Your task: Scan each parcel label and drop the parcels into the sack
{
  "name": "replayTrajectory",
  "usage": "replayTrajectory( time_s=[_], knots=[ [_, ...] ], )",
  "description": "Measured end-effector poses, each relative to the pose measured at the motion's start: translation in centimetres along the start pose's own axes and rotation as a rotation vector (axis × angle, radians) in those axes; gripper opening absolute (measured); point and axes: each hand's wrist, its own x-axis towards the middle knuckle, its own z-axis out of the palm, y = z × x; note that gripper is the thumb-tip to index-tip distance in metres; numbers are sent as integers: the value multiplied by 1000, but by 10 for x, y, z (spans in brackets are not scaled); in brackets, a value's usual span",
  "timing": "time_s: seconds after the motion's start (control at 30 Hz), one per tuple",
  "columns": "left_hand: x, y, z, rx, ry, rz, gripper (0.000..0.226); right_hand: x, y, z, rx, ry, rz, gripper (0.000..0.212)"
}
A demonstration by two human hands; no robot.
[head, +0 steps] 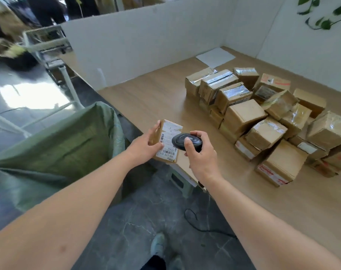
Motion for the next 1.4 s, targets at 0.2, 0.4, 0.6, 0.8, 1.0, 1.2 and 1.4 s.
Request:
replayTrajectory(
  time_s=[0.2,0.4,0.6,0.8,1.0,1.2,1.4],
  knots=[
    [-52,-54,-53,-13,165,-85,82,-26,-26,61,41,-143,-35,39],
    [-75,-120,-107,27,255,-170,79,-37,-42,133,-5,-256,-52,33],
    [-56,-207,-163,98,236,-239,75,-34,-51,220,-13,-250,-9,21],
    [-19,-278,-213,159,150,-265,69,-26,-54,309,-100,-200,79,19],
    [9,-332,-235,210,57,-280,67,-18,-41,376,-124,-162,204,26],
    [42,-370,-223,241,-22,-329,68,3,-12,419,-101,-145,317,32],
    [56,-397,-203,328,-83,-305,64,17,14,445,-116,-158,346,25]
  ],
)
